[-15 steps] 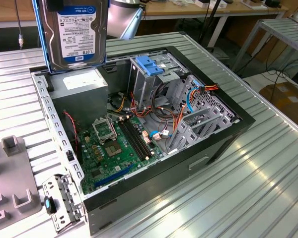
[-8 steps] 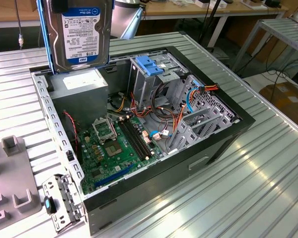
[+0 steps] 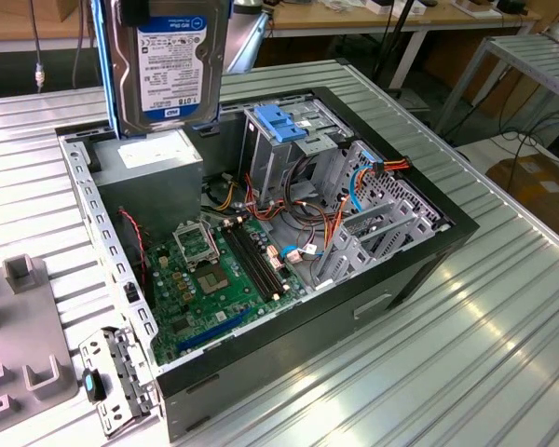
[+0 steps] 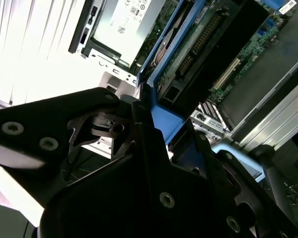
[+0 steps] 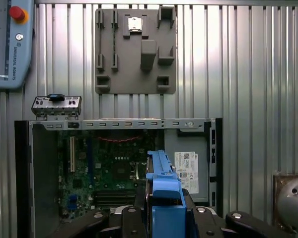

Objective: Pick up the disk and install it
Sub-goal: 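Pick up the disk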

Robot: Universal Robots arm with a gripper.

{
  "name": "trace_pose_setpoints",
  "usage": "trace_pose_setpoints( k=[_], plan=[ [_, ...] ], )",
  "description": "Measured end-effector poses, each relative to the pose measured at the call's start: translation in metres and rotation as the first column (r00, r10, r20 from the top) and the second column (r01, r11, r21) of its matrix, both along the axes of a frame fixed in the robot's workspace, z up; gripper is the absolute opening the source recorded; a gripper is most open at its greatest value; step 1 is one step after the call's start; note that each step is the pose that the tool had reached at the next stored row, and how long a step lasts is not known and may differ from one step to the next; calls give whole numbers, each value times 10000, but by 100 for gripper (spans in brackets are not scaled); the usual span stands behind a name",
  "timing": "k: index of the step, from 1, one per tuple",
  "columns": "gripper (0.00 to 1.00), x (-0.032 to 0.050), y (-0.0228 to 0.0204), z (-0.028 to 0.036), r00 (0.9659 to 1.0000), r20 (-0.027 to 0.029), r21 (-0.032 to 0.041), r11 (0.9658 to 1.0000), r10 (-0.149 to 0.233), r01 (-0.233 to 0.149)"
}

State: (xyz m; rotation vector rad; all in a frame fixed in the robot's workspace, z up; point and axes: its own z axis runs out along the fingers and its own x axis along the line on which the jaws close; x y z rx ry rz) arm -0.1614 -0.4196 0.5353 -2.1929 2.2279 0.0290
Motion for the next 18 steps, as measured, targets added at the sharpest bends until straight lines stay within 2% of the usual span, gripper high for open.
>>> trace_pose_setpoints(
  k=[3,6,11,16,18],
  plan=[
    [37,37,-56,-2,10000,0,0,10000,2,-2],
    [37,85,-84,-4,10000,0,0,10000,0,0],
    [37,188,-98,-7,10000,-1,-3,10000,1,-1],
    [37,344,-99,-10,10000,-1,-4,10000,1,-1],
    [37,377,-99,-10,10000,-1,-4,10000,0,0]
  ],
)
